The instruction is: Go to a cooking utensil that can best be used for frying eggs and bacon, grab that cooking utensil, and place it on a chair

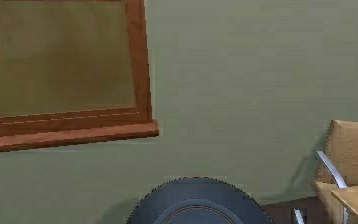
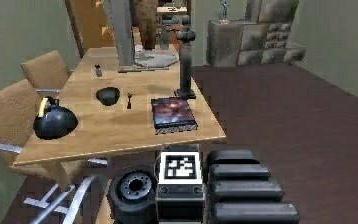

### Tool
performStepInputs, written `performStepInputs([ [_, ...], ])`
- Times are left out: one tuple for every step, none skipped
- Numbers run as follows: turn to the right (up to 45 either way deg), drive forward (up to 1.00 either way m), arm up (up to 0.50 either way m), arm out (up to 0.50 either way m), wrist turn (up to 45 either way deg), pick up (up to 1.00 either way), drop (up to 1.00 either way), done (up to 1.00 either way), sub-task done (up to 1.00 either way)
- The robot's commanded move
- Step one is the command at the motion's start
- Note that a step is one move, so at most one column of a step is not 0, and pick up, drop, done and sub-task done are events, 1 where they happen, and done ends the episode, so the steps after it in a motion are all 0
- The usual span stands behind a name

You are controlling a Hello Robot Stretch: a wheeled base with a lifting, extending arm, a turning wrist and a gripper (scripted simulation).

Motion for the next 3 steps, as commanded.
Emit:
performStepInputs([
  [0.0,0.35,0.00,0.00,0.0,0.00,0.00,0.00,0.00],
  [45.0,0.00,0.00,0.00,0.0,0.00,0.00,0.00,0.00],
  [6.0,0.00,0.00,0.00,0.0,0.00,0.00,0.00,0.00],
])
